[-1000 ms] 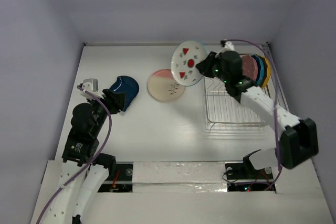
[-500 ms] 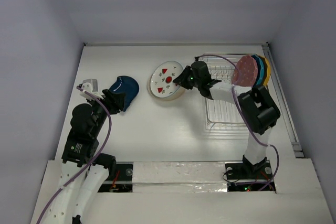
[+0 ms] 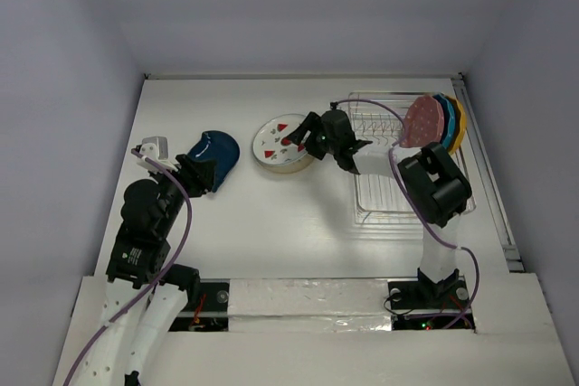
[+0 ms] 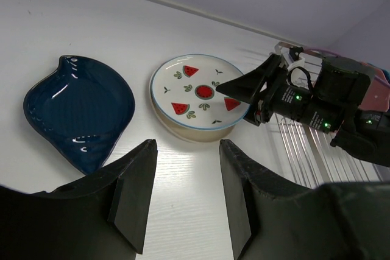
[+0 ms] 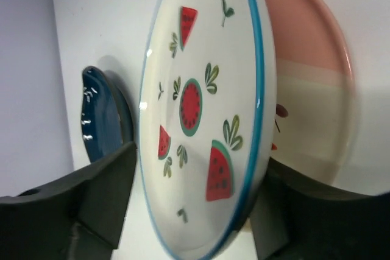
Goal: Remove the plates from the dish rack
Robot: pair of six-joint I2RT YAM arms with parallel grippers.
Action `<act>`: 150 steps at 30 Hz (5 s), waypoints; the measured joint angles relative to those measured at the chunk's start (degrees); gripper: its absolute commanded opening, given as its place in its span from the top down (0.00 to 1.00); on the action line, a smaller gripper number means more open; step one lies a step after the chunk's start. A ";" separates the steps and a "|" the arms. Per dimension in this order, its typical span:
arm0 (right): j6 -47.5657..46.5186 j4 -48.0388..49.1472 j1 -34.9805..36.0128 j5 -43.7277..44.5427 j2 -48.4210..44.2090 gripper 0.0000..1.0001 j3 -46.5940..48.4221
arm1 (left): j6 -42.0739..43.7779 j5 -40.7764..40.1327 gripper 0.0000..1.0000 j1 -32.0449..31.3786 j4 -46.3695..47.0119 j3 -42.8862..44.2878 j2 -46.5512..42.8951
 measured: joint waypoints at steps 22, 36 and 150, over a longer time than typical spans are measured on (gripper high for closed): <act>-19.06 -23.87 3.13 19.17 -6.64 0.46 2.80 | 0.00 -0.02 0.58 0.00 0.00 0.00 -0.46; -29.14 -32.50 -12.74 37.88 -41.16 0.87 -0.59 | 0.00 0.02 0.58 0.00 0.00 0.00 -0.85; -17.44 -9.73 14.62 -6.38 -17.16 1.00 -15.82 | 0.02 -0.17 0.58 -0.02 0.00 0.00 -0.55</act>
